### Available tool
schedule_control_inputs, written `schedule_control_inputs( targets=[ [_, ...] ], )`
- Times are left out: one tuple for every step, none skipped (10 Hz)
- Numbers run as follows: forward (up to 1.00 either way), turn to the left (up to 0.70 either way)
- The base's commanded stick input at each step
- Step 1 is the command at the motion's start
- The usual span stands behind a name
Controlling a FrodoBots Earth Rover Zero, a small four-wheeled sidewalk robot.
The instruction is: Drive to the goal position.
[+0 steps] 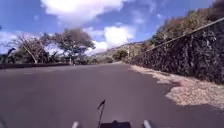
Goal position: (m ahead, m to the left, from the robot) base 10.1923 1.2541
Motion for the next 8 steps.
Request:
schedule_control_inputs(
  targets=[
    [0.63, -0.28],
    [0.63, -0.06],
    [0.63, -0.04],
    [0.63, -0.01],
    [0.63, 0.0],
    [0.63, 0.0],
    [0.63, 0.0],
    [0.63, 0.0]
  ],
)
